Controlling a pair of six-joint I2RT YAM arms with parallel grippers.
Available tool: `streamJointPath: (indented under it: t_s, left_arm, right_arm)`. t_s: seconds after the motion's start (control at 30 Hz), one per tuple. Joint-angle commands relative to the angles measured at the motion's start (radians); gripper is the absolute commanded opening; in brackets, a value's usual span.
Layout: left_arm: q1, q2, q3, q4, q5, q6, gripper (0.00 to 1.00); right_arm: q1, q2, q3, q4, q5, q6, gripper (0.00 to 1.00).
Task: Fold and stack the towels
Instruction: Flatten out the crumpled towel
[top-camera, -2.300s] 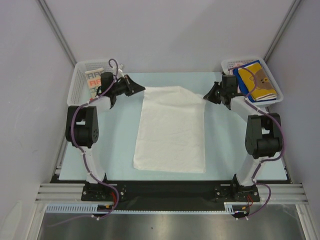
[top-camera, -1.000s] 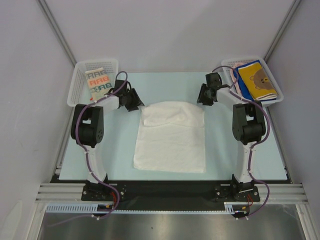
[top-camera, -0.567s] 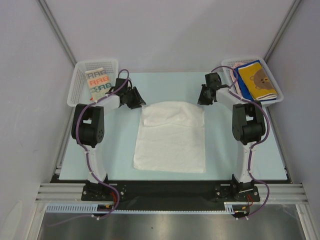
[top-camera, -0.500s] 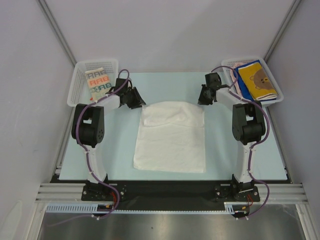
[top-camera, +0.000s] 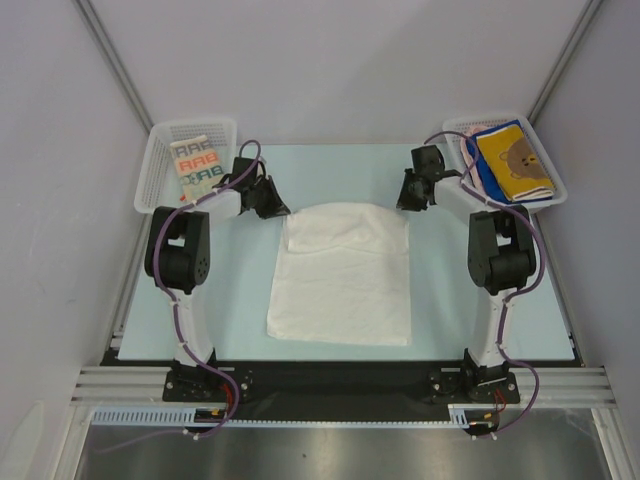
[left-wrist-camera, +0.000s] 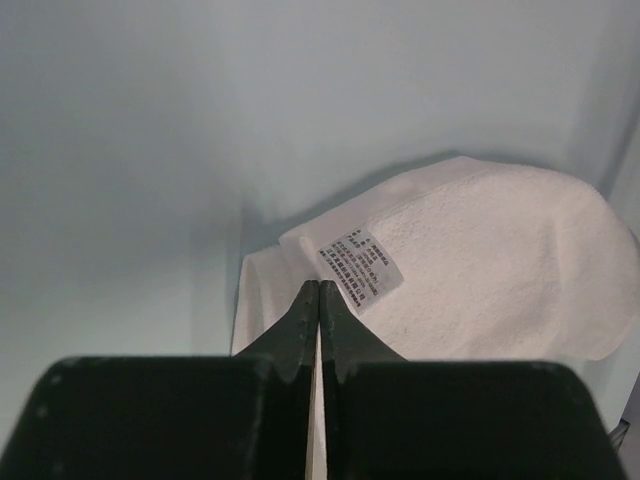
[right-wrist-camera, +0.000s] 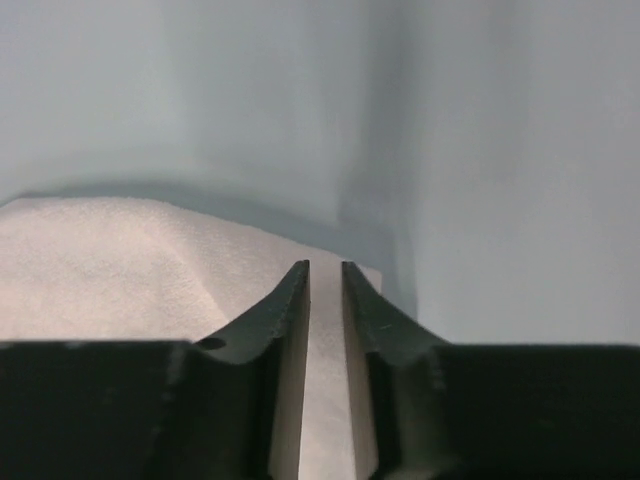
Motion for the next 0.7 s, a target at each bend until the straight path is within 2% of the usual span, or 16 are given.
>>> streamJointPath:
  t_s: [0.0, 0.07, 0.17, 0.3, 0.67]
  left_arm:
    - [-0.009, 0.005, 0.040, 0.006, 0.026, 0.020, 0.01]
    - [-0.009, 0.004, 0.040, 0.006, 0.025, 0.020, 0.00]
    - [-0.009, -0.002, 0.046, 0.007, 0.028, 0.022, 0.00]
    - [-0.009, -0.012, 0.054, 0.009, 0.026, 0.022, 0.00]
    - [-0.009, -0.019, 0.052, 0.021, 0.044, 0.023, 0.00]
  right_arm:
    - [-0.002, -0.100, -0.016, -0.008, 0.076, -0.005, 0.27]
    - [-0.008, -0.111, -0.016, -0.019, 0.101, -0.005, 0.33]
    - [-0.016, -0.103, -0.006, -0.039, 0.103, -0.005, 0.37]
    - [-0.014, -0.068, 0.025, -0.085, 0.095, 0.001, 0.38]
    - [-0.004, 0.007, 0.042, -0.048, 0.043, 0.010, 0.41]
